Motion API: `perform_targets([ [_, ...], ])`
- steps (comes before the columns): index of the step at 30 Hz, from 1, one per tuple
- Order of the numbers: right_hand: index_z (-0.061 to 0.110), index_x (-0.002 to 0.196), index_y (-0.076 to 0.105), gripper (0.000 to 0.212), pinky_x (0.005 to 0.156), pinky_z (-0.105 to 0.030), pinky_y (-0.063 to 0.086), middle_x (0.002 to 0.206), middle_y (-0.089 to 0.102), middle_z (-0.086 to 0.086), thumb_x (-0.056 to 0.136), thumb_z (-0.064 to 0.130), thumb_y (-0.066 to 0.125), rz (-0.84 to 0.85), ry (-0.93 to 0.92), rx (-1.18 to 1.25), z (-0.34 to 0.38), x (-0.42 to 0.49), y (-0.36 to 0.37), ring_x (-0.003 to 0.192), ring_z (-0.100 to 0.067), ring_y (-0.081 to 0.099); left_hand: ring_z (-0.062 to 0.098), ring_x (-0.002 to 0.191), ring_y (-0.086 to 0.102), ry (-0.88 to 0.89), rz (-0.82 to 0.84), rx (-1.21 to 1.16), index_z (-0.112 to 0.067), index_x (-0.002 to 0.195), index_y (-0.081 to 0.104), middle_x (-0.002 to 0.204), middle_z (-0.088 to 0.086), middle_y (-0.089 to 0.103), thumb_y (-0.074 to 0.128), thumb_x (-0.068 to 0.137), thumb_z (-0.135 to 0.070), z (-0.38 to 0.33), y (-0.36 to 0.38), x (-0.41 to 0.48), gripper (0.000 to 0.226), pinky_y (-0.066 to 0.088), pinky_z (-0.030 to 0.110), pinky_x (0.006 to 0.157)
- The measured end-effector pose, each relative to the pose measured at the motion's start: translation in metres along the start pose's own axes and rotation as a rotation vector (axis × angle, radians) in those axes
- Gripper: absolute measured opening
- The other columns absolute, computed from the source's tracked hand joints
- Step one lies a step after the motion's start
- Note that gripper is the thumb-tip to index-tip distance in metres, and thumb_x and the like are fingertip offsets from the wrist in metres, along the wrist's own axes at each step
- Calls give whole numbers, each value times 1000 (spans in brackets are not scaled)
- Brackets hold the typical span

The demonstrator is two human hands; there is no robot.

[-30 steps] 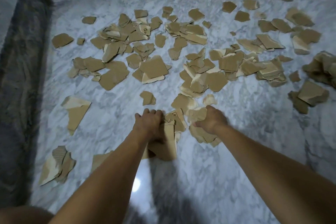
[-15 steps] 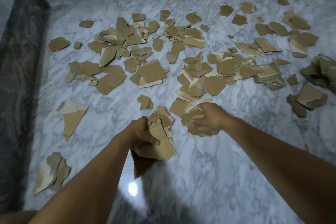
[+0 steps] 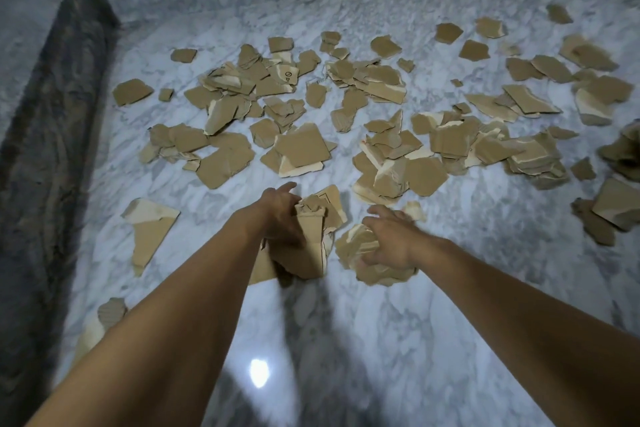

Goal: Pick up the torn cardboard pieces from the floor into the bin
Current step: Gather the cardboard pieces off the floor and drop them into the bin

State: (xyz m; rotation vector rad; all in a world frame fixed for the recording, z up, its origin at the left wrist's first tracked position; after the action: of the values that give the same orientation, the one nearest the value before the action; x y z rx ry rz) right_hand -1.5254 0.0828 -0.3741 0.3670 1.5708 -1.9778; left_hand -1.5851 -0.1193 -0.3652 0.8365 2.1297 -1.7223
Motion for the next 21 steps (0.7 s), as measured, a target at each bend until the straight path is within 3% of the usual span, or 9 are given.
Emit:
perform_targets([
  [3, 20, 148, 39, 83, 115, -46, 30, 163, 10, 3, 80, 52, 75, 73, -20, -55, 9, 6, 14, 146, -31, 16, 28, 130, 44, -62, 8, -50, -19, 136, 50, 149, -1, 36, 82, 53, -55, 7, 7, 9, 96, 45, 41, 106],
  [7, 16, 122, 49, 62, 91, -44, 42, 137, 30, -8, 78, 47, 79, 51, 33, -129, 16, 8, 19, 124, -34, 31, 26, 111, 58, -71, 5, -97, -23, 121, 61, 121, 3, 63, 84, 64, -47, 14, 15, 15, 66, 50, 30, 88],
  [10, 15, 118, 47, 62, 87, -43, 44, 129, 32, -10, 76, 42, 84, 67, 88, -57, 11, 8, 17, 121, -35, 39, 27, 116, 57, -105, 25, -193, -23, 130, 56, 123, 3, 63, 86, 63, -46, 23, 23, 14, 76, 48, 29, 89],
  [13, 19, 106, 43, 58, 81, -41, 49, 118, 43, -6, 74, 42, 85, 43, 110, 14, -2, 2, 17, 103, -32, 51, 28, 118, 55, -137, 52, -288, -24, 133, 53, 126, 4, 59, 86, 63, -47, 26, 32, 7, 81, 47, 33, 89],
  [15, 21, 104, 38, 56, 72, -37, 46, 105, 52, -2, 75, 37, 84, 4, 111, 108, -13, -6, 17, 92, -29, 54, 27, 115, 56, -115, 49, -338, -26, 129, 55, 126, 2, 60, 85, 60, -51, 19, 38, 2, 80, 47, 33, 89],
  [18, 23, 113, 35, 57, 72, -35, 46, 108, 56, -2, 80, 32, 80, -32, 179, 332, -43, -35, 15, 93, -26, 57, 25, 112, 58, -87, 11, -456, -27, 125, 59, 122, -1, 63, 84, 58, -54, -7, 35, -8, 77, 48, 35, 90],
  [21, 19, 119, 52, 51, 73, -28, 48, 106, 64, 0, 80, 31, 81, -123, 240, 631, -82, -75, -11, 97, -21, 62, 25, 111, 58, -30, -38, -554, -27, 124, 59, 120, -1, 65, 84, 60, -50, -48, 15, -15, 72, 48, 39, 95],
])
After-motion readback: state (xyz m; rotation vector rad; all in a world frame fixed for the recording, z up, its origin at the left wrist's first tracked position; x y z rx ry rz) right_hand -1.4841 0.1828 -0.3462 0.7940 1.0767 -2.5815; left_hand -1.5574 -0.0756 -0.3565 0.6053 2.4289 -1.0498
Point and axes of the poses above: each hand's wrist, its own x-axis towards the middle knuckle, its own y-axis out of the palm, z = x × y, the point moved 8 cm from there along x, towards the middle knuckle
